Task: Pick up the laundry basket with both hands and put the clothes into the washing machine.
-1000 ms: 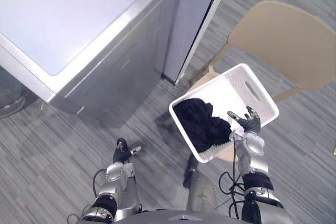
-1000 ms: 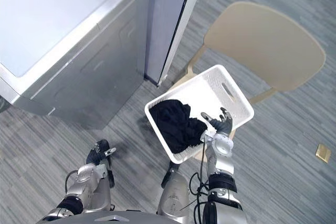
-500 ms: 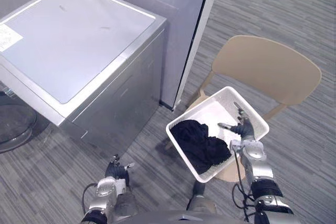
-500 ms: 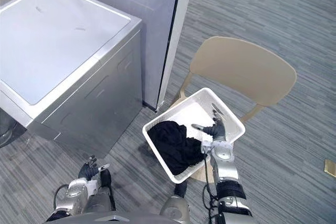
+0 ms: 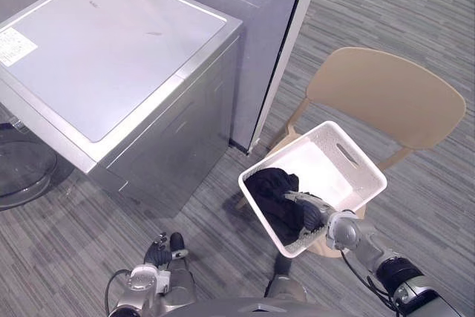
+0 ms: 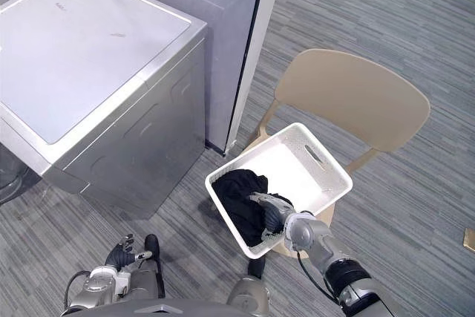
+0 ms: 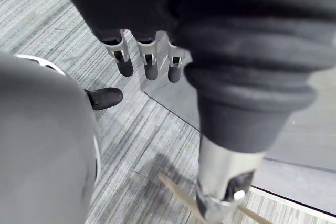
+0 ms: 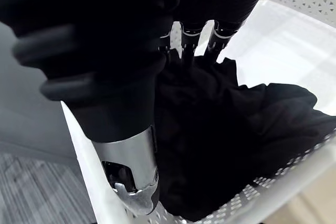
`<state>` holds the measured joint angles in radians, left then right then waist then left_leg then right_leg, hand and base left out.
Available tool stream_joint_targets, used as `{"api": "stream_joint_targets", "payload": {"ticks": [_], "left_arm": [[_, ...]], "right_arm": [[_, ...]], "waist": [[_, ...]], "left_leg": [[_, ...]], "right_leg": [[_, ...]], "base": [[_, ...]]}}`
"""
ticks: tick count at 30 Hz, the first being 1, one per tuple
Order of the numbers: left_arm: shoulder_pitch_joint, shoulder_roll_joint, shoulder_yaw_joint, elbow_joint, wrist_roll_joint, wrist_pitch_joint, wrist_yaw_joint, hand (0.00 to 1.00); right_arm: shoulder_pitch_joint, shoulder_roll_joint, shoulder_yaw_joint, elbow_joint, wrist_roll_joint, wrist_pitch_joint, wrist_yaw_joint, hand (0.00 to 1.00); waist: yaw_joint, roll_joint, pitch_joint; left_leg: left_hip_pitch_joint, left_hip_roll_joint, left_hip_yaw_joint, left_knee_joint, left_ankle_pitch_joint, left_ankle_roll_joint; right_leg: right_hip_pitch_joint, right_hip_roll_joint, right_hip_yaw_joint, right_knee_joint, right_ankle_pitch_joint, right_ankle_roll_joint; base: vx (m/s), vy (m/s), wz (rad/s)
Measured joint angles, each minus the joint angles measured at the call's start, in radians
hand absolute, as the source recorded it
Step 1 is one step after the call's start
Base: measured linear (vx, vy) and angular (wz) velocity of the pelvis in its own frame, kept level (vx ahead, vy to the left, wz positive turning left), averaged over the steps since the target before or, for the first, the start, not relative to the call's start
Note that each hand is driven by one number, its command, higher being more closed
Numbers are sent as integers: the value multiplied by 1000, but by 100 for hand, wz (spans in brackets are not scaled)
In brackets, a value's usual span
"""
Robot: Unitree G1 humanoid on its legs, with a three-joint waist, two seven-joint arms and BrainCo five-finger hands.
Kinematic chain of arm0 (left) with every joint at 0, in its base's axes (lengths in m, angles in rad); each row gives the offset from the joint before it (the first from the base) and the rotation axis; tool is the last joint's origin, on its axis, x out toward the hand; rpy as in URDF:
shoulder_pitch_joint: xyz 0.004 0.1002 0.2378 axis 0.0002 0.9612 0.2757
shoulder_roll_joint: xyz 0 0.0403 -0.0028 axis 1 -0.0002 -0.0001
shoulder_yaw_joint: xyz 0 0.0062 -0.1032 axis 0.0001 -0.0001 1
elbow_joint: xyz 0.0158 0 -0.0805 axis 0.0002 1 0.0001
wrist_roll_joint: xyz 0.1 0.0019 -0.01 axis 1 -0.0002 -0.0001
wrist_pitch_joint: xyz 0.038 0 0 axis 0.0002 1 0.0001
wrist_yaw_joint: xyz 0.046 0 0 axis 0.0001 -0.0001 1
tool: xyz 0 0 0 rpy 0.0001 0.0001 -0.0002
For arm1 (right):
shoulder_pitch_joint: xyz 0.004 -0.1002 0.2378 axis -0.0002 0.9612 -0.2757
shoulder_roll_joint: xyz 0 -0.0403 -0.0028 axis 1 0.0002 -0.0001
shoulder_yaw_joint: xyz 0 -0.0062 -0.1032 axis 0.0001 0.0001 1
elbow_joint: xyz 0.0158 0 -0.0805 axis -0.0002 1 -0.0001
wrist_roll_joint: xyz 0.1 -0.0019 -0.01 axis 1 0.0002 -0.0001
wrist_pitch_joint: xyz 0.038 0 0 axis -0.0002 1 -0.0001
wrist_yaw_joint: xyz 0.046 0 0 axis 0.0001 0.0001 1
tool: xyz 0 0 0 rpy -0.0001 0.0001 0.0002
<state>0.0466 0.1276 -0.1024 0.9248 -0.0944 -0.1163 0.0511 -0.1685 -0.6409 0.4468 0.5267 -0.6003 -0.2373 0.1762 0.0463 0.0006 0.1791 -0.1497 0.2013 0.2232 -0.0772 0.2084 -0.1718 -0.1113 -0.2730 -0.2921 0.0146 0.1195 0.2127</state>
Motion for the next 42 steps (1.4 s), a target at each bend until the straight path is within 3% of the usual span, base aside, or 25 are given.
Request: {"api": "stream_joint_targets", "payload": {"ticks": [4, 12, 21, 32, 42], "left_arm": [[-17, 0, 0, -13, -1, -1, 3, 0], [-84, -6, 8, -123, -110, -7, 48, 0], [-116, -27, 29, -164, -159, -14, 78, 0], [-159, -59, 42, -168, -188, -24, 114, 0], [-197, -69, 34, -199, -219, -37, 127, 0]], "right_arm": [[-46, -9, 20, 5, -35, 3, -4, 0], [-250, -33, 22, 44, -106, 60, -54, 0], [-340, -32, -4, 42, -114, 113, -132, 0], [-465, 53, -64, 128, -154, 178, -186, 0], [-561, 76, -69, 192, -153, 202, -213, 0]], "waist": [[-3, 2, 20], [3, 13, 175], [8, 25, 241], [13, 37, 274], [36, 52, 302]], "left_leg": [[-22, 0, -1, 1, 2, 3], [-115, 1, -6, 59, 3, 11], [-168, 1, -15, 76, 4, 14], [-281, 3, -40, 171, -23, 30], [-399, 5, -74, 239, -41, 37]], "right_leg": [[-32, 0, 6, 14, 1, -2], [-154, -17, 31, 116, -13, -9], [-210, -22, 31, 149, -21, -10], [-283, -32, 28, 184, -24, -13], [-348, -34, 4, 189, -13, -16]], "base": [[-13, -7, -3], [-61, -13, -3], [-17, -30, 1], [-6, -43, 3], [-31, -40, 5]]}}
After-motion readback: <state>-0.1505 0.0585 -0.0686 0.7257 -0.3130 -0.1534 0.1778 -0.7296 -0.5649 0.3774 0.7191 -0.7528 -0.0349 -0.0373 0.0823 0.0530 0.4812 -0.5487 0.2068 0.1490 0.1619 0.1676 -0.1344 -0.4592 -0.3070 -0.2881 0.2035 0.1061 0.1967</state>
